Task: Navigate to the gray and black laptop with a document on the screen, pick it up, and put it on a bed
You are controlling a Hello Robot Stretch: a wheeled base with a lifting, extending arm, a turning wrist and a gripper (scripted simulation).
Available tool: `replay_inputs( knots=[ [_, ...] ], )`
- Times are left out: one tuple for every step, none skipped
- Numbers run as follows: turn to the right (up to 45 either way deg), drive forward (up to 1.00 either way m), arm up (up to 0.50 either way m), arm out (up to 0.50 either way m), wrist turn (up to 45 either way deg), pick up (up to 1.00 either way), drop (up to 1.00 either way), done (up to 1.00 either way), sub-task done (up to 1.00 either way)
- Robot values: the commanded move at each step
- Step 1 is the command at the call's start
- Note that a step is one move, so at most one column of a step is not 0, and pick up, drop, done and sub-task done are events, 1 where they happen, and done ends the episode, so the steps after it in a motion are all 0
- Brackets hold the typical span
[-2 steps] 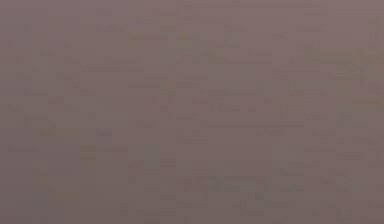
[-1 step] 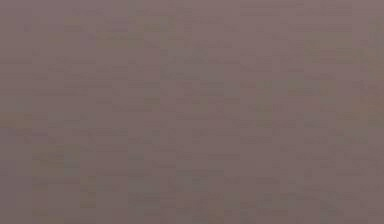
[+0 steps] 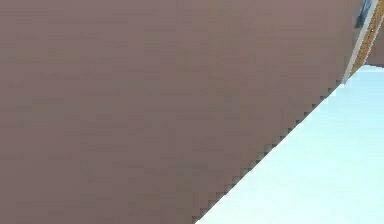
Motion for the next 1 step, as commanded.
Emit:
replay_inputs(
  knots=[
    [42.0, 0.0, 0.0, 0.0, 0.0, 0.0, 0.0, 0.0, 0.0]
  ],
)
